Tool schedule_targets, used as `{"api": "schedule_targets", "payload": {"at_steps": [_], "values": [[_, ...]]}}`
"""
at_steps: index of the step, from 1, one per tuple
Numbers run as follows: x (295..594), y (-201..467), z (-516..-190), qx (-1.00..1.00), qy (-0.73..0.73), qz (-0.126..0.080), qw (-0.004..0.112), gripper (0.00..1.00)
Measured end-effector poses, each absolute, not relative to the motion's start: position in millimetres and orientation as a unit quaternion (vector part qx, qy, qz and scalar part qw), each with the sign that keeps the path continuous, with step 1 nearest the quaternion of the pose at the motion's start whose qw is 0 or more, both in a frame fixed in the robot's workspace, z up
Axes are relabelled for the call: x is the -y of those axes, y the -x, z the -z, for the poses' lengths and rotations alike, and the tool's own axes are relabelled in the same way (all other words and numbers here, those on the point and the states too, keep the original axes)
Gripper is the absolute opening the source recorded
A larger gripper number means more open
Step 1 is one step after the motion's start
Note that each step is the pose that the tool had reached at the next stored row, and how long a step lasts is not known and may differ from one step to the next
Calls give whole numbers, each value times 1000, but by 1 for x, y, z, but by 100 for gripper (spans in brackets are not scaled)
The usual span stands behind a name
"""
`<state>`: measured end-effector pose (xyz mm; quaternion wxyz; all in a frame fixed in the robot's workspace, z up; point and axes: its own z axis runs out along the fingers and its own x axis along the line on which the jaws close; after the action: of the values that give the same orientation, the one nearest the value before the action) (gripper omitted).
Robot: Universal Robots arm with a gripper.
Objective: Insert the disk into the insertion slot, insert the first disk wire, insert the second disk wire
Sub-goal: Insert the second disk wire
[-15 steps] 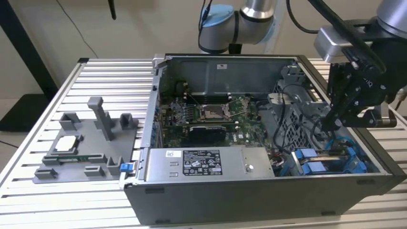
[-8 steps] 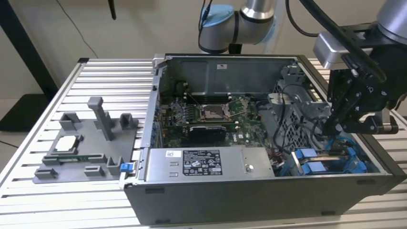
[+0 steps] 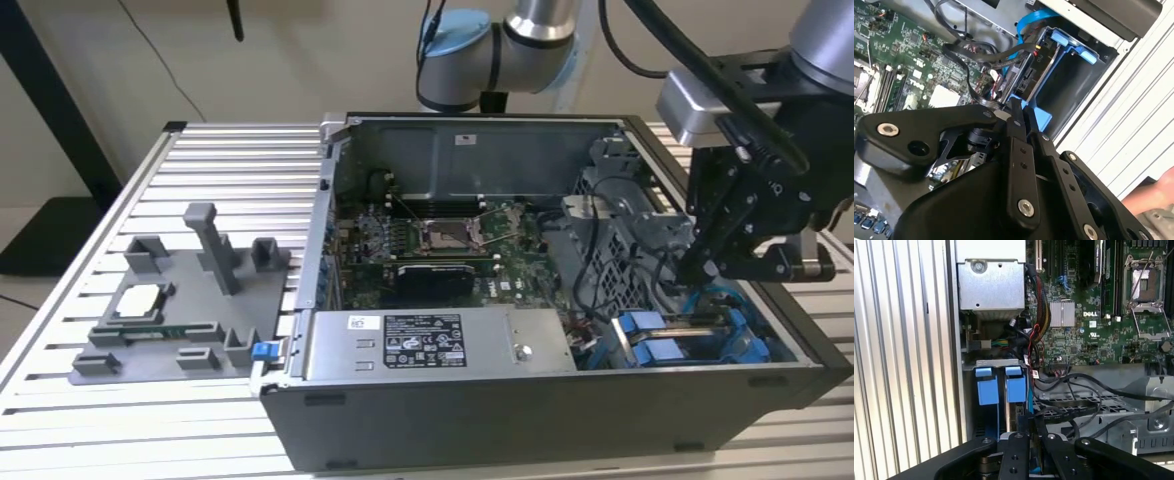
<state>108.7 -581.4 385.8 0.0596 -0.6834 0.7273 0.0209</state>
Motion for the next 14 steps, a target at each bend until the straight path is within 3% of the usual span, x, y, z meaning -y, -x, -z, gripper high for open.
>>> {"api": "schedule_targets", "payload": {"at_steps": [14], "values": [[581, -109, -366, -726, 684, -6, 76, 0]]}}
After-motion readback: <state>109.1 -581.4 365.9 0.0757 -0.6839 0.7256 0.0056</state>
